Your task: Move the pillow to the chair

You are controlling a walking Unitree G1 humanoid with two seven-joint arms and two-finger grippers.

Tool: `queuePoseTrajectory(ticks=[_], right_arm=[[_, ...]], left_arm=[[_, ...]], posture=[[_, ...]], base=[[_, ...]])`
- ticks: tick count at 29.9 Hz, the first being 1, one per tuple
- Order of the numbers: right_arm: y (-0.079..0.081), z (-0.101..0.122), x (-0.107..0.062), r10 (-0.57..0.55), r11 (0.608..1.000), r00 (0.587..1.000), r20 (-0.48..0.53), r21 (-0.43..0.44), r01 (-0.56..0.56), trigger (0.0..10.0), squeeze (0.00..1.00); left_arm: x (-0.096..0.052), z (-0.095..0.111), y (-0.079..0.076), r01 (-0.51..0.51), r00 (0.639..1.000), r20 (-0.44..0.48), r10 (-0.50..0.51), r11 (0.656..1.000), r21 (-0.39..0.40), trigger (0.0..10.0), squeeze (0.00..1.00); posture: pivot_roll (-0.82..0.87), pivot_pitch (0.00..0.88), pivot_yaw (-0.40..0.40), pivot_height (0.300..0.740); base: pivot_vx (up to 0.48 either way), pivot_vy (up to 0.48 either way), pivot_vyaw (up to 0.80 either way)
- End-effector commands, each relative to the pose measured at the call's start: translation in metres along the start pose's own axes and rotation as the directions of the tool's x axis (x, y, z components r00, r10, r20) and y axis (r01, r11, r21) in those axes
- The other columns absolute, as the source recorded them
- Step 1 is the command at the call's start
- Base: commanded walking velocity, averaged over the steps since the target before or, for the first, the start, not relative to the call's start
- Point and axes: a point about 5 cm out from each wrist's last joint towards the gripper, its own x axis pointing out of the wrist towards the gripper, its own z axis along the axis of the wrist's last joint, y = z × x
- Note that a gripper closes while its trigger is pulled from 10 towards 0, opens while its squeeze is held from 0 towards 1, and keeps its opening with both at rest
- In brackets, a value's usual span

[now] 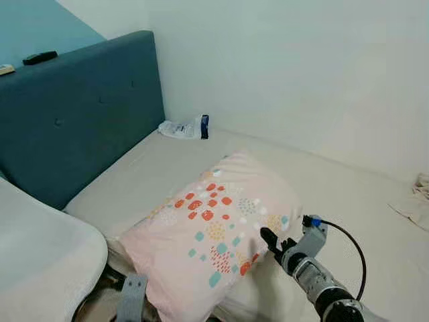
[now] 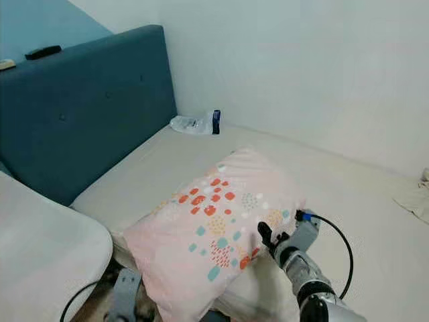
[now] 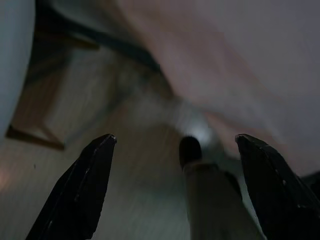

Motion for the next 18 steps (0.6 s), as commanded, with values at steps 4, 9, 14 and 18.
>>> queuePoseTrajectory(ticks=[4,9,14,18], right_arm=[[0.004,-0.004,0.001,0.019,0.999,1.0,-0.013,0.031,-0.018,10.0,0.0],[0.004,-0.006,0.001,0.017,0.998,1.0,-0.011,0.055,-0.017,10.0,0.0],[0.001,-0.005,0.0,0.012,0.997,1.0,0.004,0.082,-0.012,10.0,0.0],[0.0,-0.003,-0.001,0.019,0.995,1.0,0.018,0.094,-0.02,10.0,0.0]], left_arm=[[0.001,0.008,0.0,0.007,1.0,0.029,-0.007,1.0,0.007,10.0,0.0],[0.003,0.015,-0.004,0.02,0.998,0.055,-0.021,1.0,0.017,10.0,0.0],[0.002,0.014,-0.004,0.028,0.997,0.067,-0.03,0.999,0.029,10.0,0.0],[0.001,0.01,0.001,0.023,0.997,0.068,-0.026,0.999,0.037,10.0,0.0]], posture=[[0.0,0.0,0.003,0.666],[0.0,0.0,0.01,0.651],[0.01,0.0,0.022,0.626],[0.03,0.0,0.027,0.606]], base=[[0.0,0.0,0.0],[0.0,0.0,0.0],[0.0,0.0,0.0],[0.0,0.0,0.0]])
